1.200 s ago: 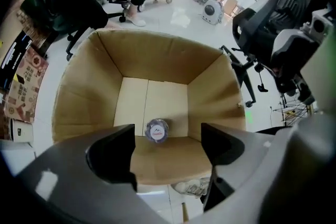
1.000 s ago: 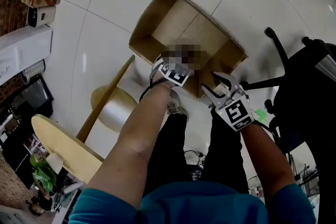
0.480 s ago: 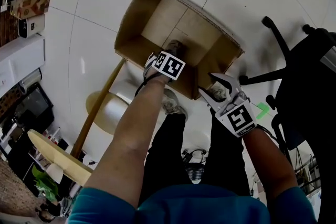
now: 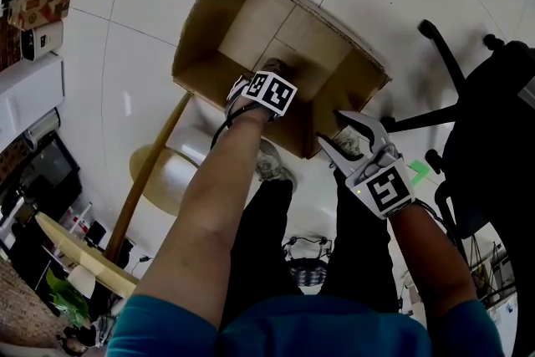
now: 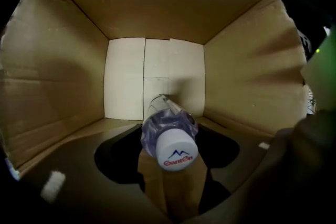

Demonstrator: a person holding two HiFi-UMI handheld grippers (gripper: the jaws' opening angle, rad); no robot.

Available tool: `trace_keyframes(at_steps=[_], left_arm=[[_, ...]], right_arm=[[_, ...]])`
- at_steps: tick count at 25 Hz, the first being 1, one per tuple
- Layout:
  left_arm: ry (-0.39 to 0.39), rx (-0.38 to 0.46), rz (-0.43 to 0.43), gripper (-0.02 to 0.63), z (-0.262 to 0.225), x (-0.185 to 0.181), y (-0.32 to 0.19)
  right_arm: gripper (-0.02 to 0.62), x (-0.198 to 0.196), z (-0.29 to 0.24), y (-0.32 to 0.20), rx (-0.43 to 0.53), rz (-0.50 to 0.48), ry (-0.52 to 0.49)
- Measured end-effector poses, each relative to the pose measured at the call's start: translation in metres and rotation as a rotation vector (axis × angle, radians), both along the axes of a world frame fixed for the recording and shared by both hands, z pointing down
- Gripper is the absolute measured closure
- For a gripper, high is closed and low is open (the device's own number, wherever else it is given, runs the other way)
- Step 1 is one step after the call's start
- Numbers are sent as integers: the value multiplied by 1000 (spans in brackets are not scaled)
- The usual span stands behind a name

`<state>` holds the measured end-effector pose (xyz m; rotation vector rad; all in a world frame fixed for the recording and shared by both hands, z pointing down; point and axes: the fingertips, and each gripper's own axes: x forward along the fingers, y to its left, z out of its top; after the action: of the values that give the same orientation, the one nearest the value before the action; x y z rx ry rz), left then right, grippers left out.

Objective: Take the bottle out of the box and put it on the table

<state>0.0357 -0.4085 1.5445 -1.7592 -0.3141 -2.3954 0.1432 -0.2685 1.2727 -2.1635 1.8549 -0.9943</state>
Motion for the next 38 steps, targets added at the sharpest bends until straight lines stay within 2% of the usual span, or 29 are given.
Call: trace_keyframes(at_steps=[4, 11, 15, 17, 21, 23, 26, 29, 31, 38], left_arm=[[-18, -45, -24, 295, 2, -2, 0], [14, -60, -18, 296, -6, 12, -3], [26, -68, 3, 298, -20, 17, 0], [33, -75, 5, 298, -29, 26, 6], [67, -52, 2, 298, -42, 65, 11], [89, -47, -8, 298, -74, 91, 12], [107, -73, -10, 298, -149, 112, 30], [132, -68, -2, 298, -209, 125, 45], [154, -60, -5, 298, -250, 135, 53], [243, -65, -42, 298, -392, 166, 87]], right_arm=[[400, 0, -3, 5, -64, 30, -91], [400, -6, 2, 9, -78, 36, -100], [400, -12, -6, 6, -31, 12, -33], [400, -9, -11, 10, -31, 14, -33], [400, 24, -12, 7, 63, -16, 79], [400, 45, -41, 1, 59, -28, 58], [400, 61, -109, 4, 51, -44, 62], [400, 71, -159, 13, 102, -64, 150], [400, 77, -195, 20, 110, -87, 172], [402, 86, -302, 52, 134, -160, 146]])
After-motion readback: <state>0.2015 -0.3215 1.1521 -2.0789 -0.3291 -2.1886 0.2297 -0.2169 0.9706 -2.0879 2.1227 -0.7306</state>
